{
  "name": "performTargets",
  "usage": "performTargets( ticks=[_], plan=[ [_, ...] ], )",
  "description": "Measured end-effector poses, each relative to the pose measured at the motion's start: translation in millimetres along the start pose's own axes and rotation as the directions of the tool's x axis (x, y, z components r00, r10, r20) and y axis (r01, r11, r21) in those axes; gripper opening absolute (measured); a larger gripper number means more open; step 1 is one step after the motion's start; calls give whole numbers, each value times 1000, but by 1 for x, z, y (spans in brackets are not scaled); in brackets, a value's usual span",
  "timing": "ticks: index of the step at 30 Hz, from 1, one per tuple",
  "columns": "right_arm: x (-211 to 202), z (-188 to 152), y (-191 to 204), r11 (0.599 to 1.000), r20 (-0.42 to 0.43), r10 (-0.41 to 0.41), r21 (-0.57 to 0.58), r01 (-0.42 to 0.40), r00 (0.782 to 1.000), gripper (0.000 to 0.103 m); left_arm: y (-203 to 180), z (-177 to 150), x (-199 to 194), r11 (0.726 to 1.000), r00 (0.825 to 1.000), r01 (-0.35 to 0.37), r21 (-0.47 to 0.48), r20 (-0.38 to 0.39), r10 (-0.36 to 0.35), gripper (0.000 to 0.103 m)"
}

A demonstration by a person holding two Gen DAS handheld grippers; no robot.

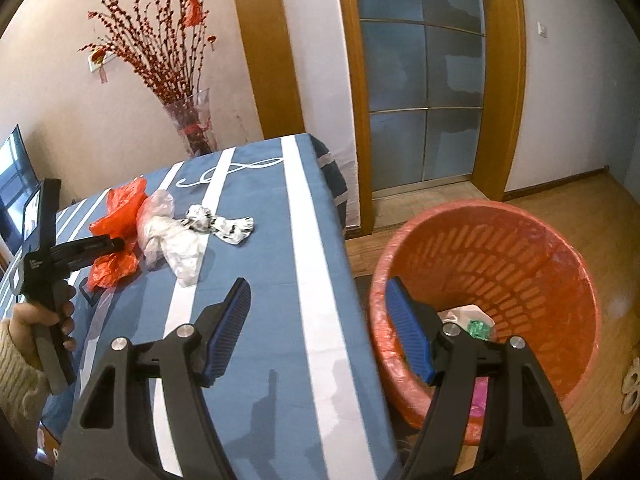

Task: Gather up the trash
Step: 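Grasp the orange bag with the left tool while the right tool grasps the clear bag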

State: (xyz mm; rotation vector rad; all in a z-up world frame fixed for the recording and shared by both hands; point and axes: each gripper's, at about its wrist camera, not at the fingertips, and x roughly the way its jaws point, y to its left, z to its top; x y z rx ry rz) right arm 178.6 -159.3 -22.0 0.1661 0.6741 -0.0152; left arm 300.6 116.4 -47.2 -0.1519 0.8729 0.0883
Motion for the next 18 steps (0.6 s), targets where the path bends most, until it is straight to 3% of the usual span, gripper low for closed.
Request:
performTargets(
  ticks=[3,7,18],
  plan=[
    [1,2,8,1000,0,11,-13,-11,1000,69,3,-5,-8,1000,1000,11,23,15,-11,38],
    [2,5,18,999,3,29,-28,-29,1000,69,15,-11,-22,999,999,2,38,44,-3,31],
    [31,21,75,987,-20,128,-93,-130,992,68,69,-19,-65,998,987,-64,6,151,63,31]
  ],
)
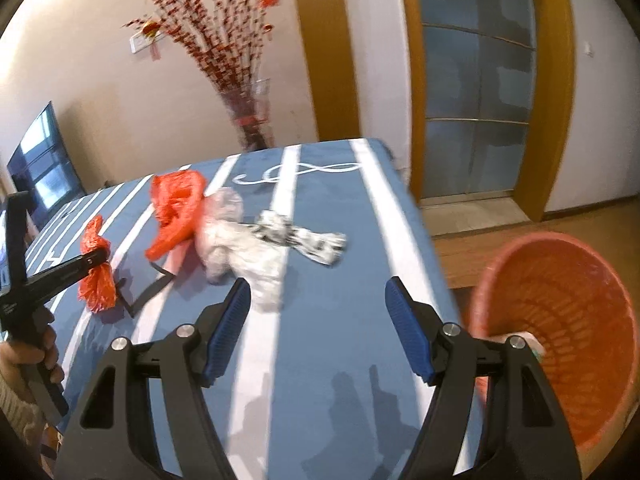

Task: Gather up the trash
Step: 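Grasp the orange bag with the left tool while the right tool grasps the clear bag, then carry both bags over the wastebasket and open both tools to drop them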

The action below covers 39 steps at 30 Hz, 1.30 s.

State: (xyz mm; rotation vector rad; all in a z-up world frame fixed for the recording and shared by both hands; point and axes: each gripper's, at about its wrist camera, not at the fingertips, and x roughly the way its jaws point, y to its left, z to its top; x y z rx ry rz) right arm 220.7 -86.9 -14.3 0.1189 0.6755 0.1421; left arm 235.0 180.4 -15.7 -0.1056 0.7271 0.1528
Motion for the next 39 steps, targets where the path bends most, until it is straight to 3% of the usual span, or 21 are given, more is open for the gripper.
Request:
performTargets(
  ticks=[5,14,18,19,21,26,39],
  plan=[
    [40,14,39,996,-44,63,-55,-66,997,61,17,5,-5,1000,1000,-3,-20,22,4,31],
    [98,32,88,985,-86,73,-148,-86,994,61,29,10,0,999,999,25,-23,36,-24,31],
    [118,32,100,978,-127,42,-197,-67,991,61,30,10,3,999,999,38,-25,32,-37,31],
    [122,32,101,976,-136,34,-207,-62,990,59,30,10,3,999,999,41,-24,31,-40,31],
    [127,30,103,974,-166,26,-216,-62,986,47,29,9,3,999,999,46,-23,29,-46,31],
    [117,24,97,977,-172,47,-195,-80,984,28,25,8,2,998,998,62,-13,25,-62,31],
    [25,-2,40,993,-108,76,-77,-85,991,27,-17,-5,-21,991,991,128,38,19,-129,31]
  ],
)
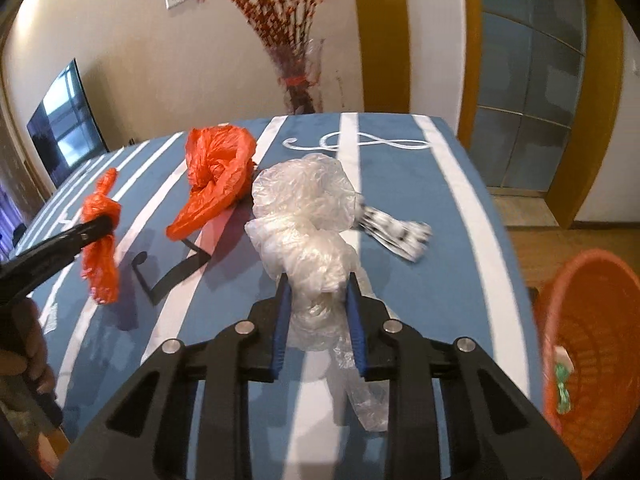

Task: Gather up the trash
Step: 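Carry both bags over the wastebasket and open both tools to drop them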

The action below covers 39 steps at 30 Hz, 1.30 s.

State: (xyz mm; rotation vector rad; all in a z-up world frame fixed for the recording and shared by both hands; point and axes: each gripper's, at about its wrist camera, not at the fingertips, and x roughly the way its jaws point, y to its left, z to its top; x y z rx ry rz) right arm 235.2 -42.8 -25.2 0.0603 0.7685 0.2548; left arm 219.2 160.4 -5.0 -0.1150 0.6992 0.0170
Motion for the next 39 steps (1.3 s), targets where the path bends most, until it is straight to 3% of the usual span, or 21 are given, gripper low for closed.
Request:
performTargets(
  ticks=[11,22,39],
  plan=[
    [-67,-33,-50,991,73,-118,79,112,990,27,-63,-11,-26,992,995,95,83,7,-96,31],
    [-128,-58,-108,951,155,-257,216,221,954,27,-135,-23,-42,964,979,202,170,-14,-203,31],
    [-176,-91,-191,855,183,-410,418,307,894,27,-265,-41,-50,867,911,412,281,-97,-402,31]
  ],
)
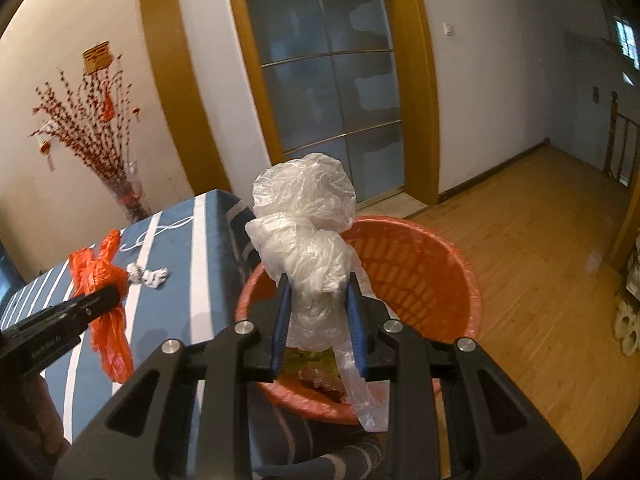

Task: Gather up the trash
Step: 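Carry both bags over the wastebasket and open both tools to drop them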

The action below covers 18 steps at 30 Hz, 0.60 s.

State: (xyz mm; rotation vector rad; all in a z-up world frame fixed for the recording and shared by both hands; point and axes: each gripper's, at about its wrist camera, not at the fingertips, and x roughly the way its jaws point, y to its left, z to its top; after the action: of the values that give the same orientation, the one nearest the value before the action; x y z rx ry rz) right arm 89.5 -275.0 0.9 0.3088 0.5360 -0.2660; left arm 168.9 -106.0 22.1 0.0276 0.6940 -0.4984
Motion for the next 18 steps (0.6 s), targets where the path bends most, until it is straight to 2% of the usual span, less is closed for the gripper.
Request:
performTargets(
  ticks=[8,18],
  plan=[
    [10,3,-21,999,-1,-13,48,13,1000,27,-40,6,26,997,997,73,35,-28,-72,31],
    [22,9,-35,996,4,-13,86,12,1000,27,-58,6,56,991,990,120,52,-76,-116,31]
  ],
)
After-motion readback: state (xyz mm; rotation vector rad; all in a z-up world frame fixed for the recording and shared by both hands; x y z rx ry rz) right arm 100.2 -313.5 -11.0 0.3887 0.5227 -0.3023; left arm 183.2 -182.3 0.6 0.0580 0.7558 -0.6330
